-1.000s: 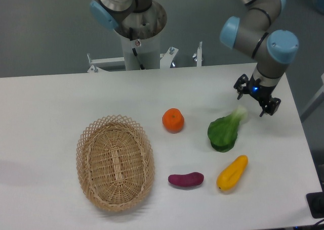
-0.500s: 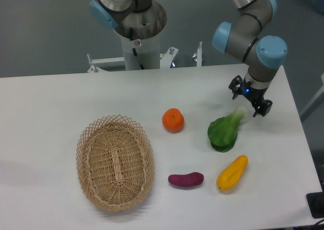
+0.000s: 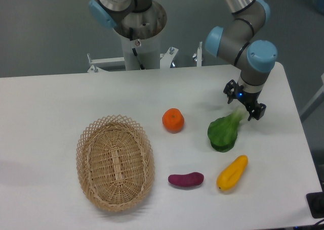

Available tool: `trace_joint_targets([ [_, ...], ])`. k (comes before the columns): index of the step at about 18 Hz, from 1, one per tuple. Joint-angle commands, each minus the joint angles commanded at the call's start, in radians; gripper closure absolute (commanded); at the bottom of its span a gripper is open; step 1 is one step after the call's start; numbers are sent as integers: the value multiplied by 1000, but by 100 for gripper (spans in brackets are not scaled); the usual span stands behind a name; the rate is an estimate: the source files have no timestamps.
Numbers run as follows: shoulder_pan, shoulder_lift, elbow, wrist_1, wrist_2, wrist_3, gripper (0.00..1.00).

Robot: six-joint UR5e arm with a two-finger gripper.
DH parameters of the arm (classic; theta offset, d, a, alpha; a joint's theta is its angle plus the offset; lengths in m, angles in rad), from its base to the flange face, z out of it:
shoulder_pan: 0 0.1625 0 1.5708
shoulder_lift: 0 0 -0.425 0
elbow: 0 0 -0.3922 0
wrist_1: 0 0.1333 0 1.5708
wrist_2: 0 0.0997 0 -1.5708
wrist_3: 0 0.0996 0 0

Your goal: Pick up the green vegetable from the table

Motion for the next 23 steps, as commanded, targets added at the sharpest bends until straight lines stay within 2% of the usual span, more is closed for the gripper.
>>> trace_joint_targets([
  [2,0,2,-2,0,0,0,53],
  [10,2,8,24,0,0,5,54],
  [12,8,24,34,-2,-11,6,54],
  [17,14,57,75,-18,-107,-1,56],
  [20,-3,92,109,-40,-184,-98,56],
  [23,-47,94,155,-61,-256,-225,56],
])
